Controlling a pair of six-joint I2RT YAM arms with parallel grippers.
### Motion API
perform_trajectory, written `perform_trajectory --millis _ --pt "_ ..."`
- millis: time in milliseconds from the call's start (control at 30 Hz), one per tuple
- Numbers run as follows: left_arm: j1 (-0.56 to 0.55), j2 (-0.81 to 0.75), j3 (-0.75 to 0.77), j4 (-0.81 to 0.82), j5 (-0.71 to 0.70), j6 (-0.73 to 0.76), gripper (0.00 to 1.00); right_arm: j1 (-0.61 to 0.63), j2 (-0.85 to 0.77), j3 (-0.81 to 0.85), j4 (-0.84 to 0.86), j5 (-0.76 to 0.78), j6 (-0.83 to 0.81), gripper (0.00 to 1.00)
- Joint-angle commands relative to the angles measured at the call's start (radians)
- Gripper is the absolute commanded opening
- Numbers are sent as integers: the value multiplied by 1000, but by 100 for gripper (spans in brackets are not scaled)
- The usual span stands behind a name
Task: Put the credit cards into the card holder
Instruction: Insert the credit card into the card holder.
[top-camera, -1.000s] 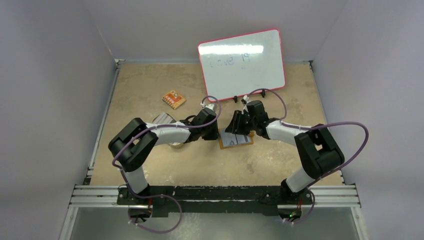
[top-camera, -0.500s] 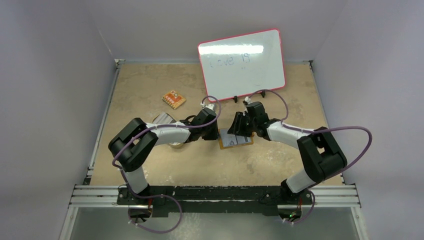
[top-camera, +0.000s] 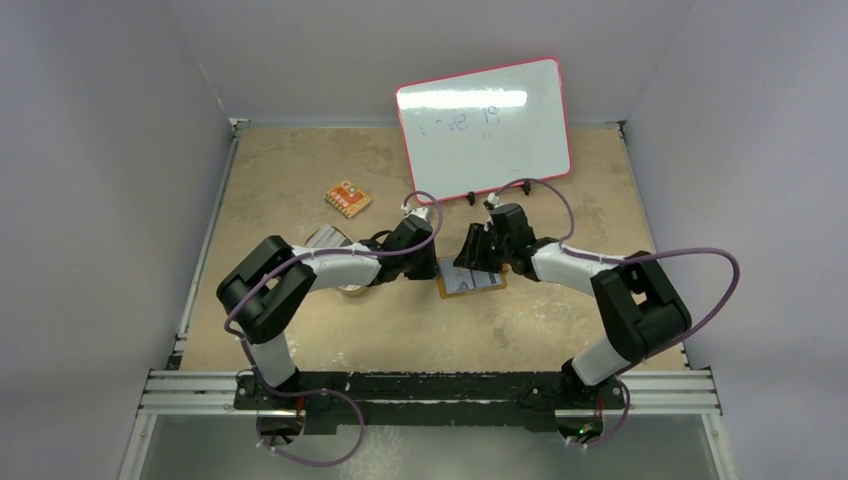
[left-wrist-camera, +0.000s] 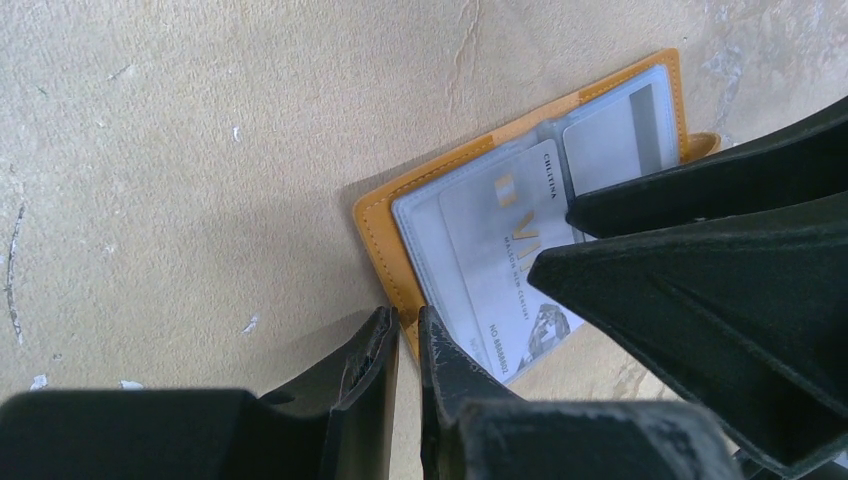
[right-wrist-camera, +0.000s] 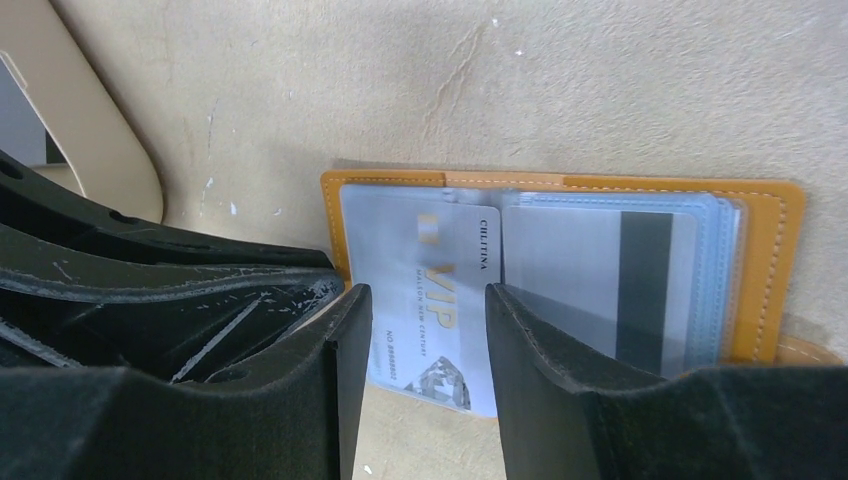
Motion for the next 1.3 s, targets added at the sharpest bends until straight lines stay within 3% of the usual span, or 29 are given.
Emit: perform_trajectory --millis 0,267,833,1267 --pt "-2 -9 21 47 -15 -6 12 22 18 0 44 -35 12 48" --pt "-1 -7 28 45 -18 0 12 37 17 -4 84 -83 38 47" --pt "0 -33 14 38 -27 2 12 37 -45 37 -90 124 -20 50" --pt "1 -24 17 51 -18 2 11 44 -14 16 -27 56 -2 51"
